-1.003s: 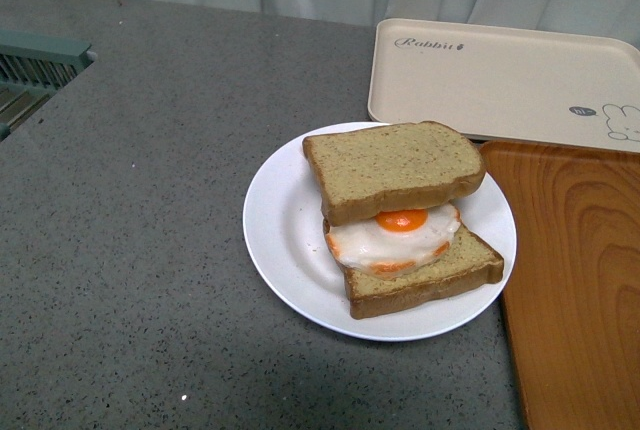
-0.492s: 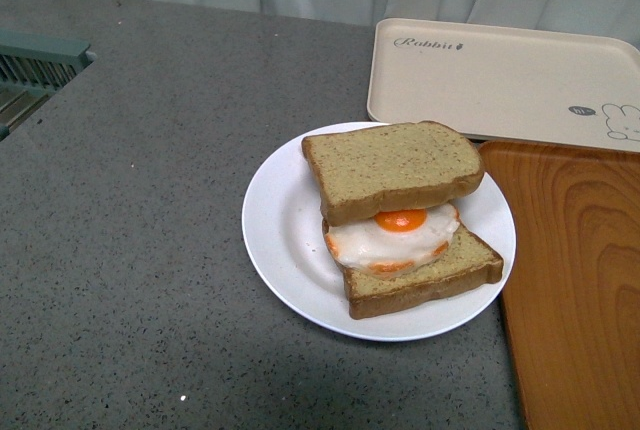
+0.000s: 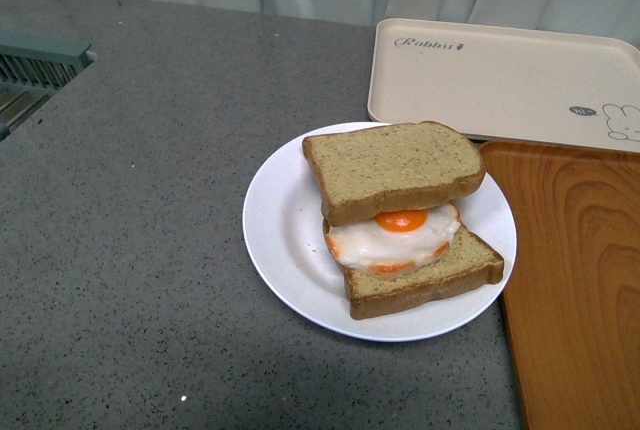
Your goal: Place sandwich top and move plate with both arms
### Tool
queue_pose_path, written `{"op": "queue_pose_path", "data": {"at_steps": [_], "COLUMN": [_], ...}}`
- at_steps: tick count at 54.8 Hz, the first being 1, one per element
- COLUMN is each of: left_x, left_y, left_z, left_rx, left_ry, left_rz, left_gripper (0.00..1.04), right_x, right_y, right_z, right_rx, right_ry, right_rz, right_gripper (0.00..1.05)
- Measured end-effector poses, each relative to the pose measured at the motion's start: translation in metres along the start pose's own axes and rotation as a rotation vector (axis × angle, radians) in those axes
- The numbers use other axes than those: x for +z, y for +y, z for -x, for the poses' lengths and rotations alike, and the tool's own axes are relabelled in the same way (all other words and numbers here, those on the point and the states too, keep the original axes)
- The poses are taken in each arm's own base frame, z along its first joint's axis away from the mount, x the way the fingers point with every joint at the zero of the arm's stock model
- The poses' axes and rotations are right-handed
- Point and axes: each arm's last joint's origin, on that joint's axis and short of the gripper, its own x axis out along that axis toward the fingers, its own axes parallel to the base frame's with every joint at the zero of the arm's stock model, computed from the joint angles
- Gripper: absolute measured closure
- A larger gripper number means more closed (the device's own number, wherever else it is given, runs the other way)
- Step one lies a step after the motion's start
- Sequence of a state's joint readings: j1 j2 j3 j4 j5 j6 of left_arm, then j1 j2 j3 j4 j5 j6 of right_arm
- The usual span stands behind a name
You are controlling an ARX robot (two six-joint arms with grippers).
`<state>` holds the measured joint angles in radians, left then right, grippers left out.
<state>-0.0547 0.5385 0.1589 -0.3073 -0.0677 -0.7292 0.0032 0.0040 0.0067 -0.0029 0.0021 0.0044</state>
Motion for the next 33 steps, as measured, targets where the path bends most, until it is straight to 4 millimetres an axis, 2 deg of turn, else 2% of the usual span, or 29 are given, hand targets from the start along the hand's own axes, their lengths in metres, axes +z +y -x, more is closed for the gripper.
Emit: {"op": "queue_pose_path", "data": {"at_steps": [6,17,25,33], "left_x": [0.004,0.007,-0.002,-0.012], "left_y": [-0.013,-0.033,-0.041,-0.051], "left_z": [-0.020,-0.054,-0.079,-0.094], "left_rx": [-0.031,-0.068,-0.080,-0.107], "left_ry": [0.007,0.028,0.068,0.098], "left_rz": [0.094,0.137,0.162,0.172], "left_gripper": [0.06,0.06,0.06,0.06], "right_x": [0.000,0.000,0.000,0.000], "right_y": [0.000,0.000,0.000,0.000], "right_z": [0.000,0.000,0.000,0.000], "right_rx": [0.000,0.000,0.000,0.000], "right_ry": [0.000,0.000,0.000,0.000], "right_rz": [0.000,0.000,0.000,0.000], "right_gripper": [0.37,0.07,0.09,0.09]}}
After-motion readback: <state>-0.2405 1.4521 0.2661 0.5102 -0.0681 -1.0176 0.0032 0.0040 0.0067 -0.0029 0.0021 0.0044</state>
